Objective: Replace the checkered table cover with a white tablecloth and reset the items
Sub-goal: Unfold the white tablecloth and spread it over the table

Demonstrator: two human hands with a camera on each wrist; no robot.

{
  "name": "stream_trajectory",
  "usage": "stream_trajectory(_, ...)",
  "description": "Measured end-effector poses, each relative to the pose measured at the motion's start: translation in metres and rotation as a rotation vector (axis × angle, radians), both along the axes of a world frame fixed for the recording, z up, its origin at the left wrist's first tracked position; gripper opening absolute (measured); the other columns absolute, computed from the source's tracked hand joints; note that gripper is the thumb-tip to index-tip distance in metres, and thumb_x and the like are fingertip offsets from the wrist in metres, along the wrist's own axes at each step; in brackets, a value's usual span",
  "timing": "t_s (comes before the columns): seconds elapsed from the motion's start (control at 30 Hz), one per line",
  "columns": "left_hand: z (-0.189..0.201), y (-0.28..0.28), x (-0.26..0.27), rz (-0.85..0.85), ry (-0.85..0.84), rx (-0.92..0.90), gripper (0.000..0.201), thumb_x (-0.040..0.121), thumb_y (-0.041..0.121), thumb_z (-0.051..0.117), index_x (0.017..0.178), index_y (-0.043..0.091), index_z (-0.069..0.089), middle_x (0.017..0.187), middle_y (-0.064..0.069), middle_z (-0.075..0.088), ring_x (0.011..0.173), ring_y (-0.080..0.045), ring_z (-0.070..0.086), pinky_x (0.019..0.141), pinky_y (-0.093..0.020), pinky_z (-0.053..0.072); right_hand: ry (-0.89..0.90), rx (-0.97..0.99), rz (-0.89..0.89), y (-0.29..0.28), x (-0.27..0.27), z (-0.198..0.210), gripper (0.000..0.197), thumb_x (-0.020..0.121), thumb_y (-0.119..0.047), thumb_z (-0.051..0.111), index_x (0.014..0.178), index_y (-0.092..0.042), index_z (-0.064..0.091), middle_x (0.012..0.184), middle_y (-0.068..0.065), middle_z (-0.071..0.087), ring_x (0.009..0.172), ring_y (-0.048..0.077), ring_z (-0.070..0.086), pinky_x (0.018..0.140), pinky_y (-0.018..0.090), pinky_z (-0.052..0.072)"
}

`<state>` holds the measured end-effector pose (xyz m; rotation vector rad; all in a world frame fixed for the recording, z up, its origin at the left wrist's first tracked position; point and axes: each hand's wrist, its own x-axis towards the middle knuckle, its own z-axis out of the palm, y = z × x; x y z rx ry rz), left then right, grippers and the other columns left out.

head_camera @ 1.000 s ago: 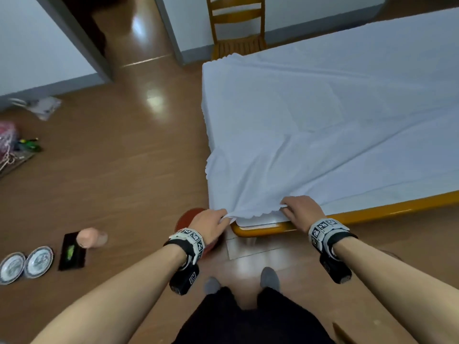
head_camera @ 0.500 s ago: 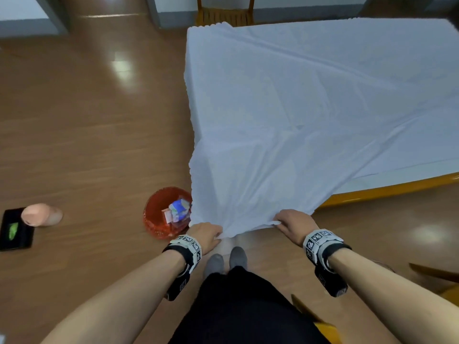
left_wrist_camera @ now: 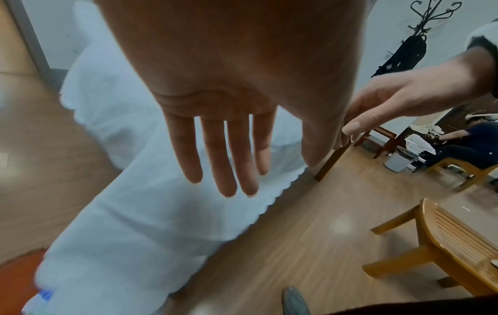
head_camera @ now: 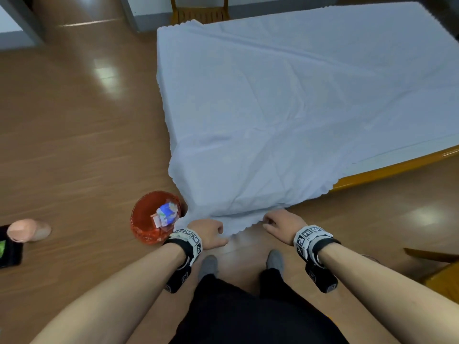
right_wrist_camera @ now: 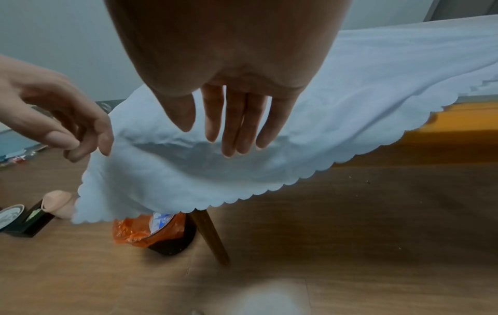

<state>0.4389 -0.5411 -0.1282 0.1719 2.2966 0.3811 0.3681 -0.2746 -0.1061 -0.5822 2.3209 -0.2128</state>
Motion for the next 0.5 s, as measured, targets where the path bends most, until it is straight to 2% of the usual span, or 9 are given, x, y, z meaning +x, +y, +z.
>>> stream_trajectory(0.13,0.020,0.044,-0.043,0.031,0.066,-0.012,0.030,0.089,0.052,0.052,0.103,0.025,0.057,0.107,0.000,0.064,0.098,-0.024,0.059,0.079,-0.031,0.045,0.039,-0.055,0.013,0.044,-0.038,0.004,0.027,0.098,-0.035,0.047,0.118,-0.023,0.060,0.117,-0.002,0.062,0.108,0.019,0.058,0.086,0.033,0.047)
stream_trajectory(0.3,0.050,0.125,-0.097,0.116,0.130,-0.026,0.026,0.086,0.046,0.054,0.100,0.025,0.061,0.103,0.003,0.066,0.093,-0.021,0.059,0.072,-0.028,0.042,0.082,-0.117,-0.077,0.133,-0.084,0.012,0.027,0.098,-0.029,0.047,0.123,-0.024,0.059,0.121,-0.003,0.061,0.112,0.018,0.056,0.092,0.033,0.047)
stream_trajectory(0.43,0.067,0.200,-0.136,0.164,0.181,0.032,0.020,0.087,0.041,0.055,0.099,0.027,0.062,0.095,0.008,0.063,0.089,-0.018,0.058,0.076,-0.028,0.046,0.103,-0.111,-0.146,0.212,-0.115,0.025,0.023,0.097,-0.026,0.049,0.118,-0.026,0.060,0.115,-0.004,0.061,0.100,0.016,0.058,0.084,0.031,0.050)
stream_trajectory(0.5,0.073,0.237,-0.156,0.160,0.205,0.064,0.019,0.088,0.039,0.053,0.101,0.028,0.062,0.097,0.009,0.064,0.090,-0.017,0.059,0.080,-0.029,0.047,0.121,-0.104,-0.210,0.250,-0.132,0.032,0.022,0.097,-0.025,0.050,0.115,-0.028,0.061,0.112,-0.006,0.061,0.092,0.013,0.059,0.081,0.031,0.053)
